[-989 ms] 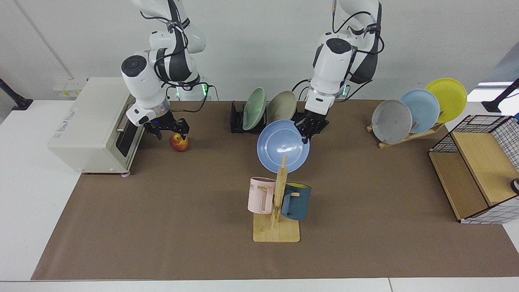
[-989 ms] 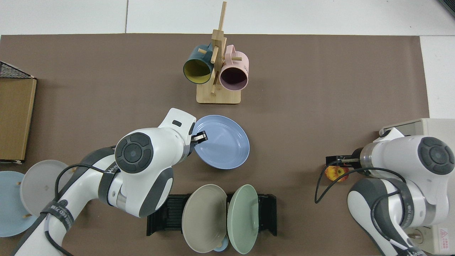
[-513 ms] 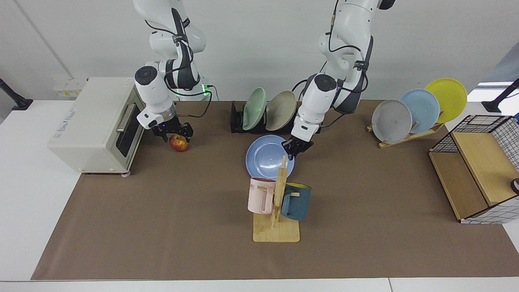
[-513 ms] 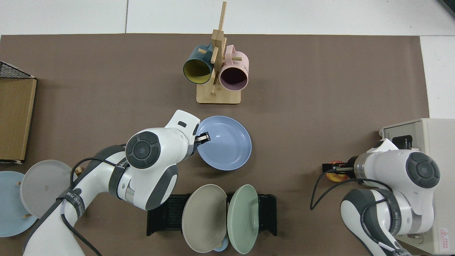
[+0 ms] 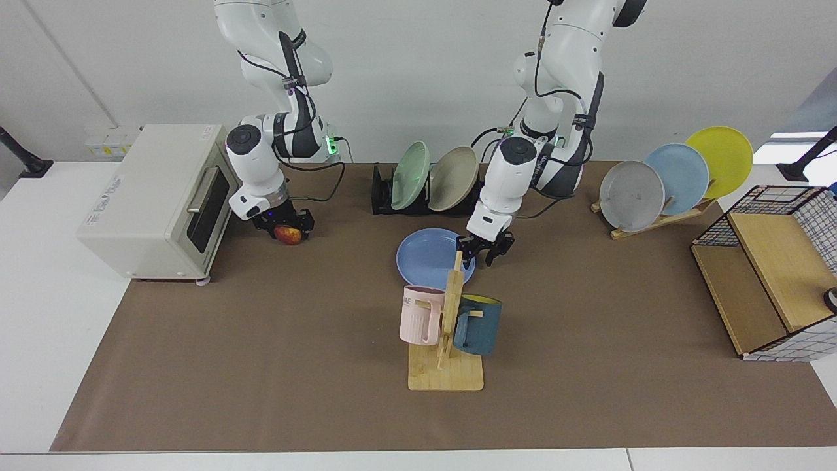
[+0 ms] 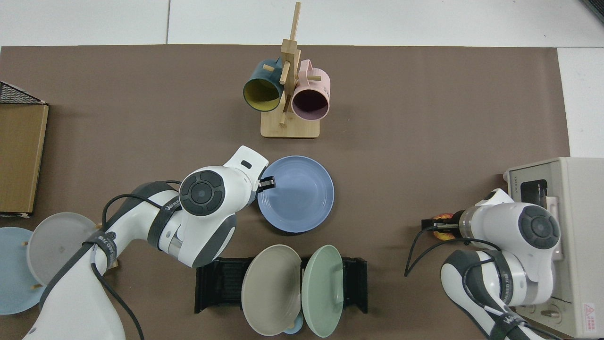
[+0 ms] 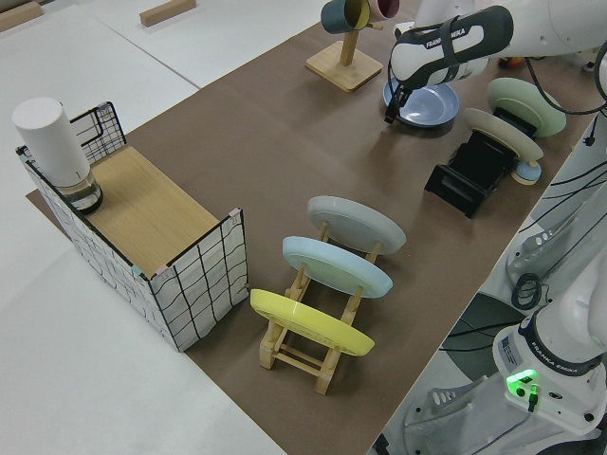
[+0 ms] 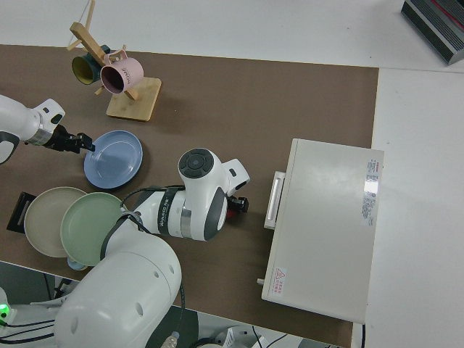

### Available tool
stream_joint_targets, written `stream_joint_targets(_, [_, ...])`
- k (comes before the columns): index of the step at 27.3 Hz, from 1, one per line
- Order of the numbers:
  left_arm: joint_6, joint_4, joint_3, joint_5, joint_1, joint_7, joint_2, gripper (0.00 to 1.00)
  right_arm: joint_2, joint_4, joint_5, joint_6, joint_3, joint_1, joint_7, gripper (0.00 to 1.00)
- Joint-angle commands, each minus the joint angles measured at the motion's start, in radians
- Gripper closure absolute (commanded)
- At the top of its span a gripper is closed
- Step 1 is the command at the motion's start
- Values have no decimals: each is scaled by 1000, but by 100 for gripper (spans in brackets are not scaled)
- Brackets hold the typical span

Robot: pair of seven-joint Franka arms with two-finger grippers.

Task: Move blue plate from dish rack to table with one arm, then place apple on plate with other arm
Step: 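Release the plate and retract the left gripper while the right gripper lifts the apple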

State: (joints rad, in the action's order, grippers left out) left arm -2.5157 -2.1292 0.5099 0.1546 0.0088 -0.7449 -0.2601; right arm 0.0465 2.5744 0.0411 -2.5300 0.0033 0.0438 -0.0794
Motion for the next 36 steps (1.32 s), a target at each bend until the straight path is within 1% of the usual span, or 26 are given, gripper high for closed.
stream_joint_targets(1, [203, 95, 4, 100, 0, 7, 21, 12, 19, -16, 3, 13, 4, -22, 6, 98])
stream_joint_targets(2, [243, 110, 7, 115, 2, 7, 24, 0, 27, -23, 3, 36, 4, -22, 4, 100])
stream_joint_targets(4, [316, 135, 12, 128, 0, 7, 28, 0, 36, -48, 3, 79, 4, -21, -5, 100])
stream_joint_targets(9, [481, 190, 9, 141, -1, 18, 76, 0, 61, -121, 3, 189, 4, -21, -8, 100])
stream_joint_targets(13, [592, 242, -16, 102, -3, 107, 128, 0, 78, -186, 3, 273, 4, -18, -19, 100])
stream_joint_targets(17, [763, 334, -82, 34, -15, 226, 177, 0, 93, -259, 2, 350, 6, -5, -45, 100])
stream_joint_targets(19, [845, 376, -100, 16, -15, 287, 193, 0, 87, -299, -1, 388, 6, -4, -65, 100])
stream_joint_targets(21, [911, 419, -125, 11, -15, 338, 211, 0, 78, -338, -6, 407, 7, 22, -92, 100])
stream_joint_targets(24, [968, 436, -175, 11, -17, 403, 235, 0, 61, -372, -7, 412, 6, 79, -170, 100])
stream_joint_targets(27, [986, 436, -214, 8, -15, 473, 275, 0, 29, -428, -9, 425, 7, 140, -265, 100])
stream_joint_targets(28, [986, 433, -231, 0, -13, 501, 292, 0, 14, -456, -9, 441, 6, 165, -298, 100])
stream_joint_targets(32, [991, 433, -341, -50, -16, 626, 341, 0, -63, -578, -7, 496, 6, 241, -420, 100])
stream_joint_targets(36, [1012, 426, -402, -53, -13, 735, 371, 0, -125, -655, 0, 499, 6, 319, -532, 100])
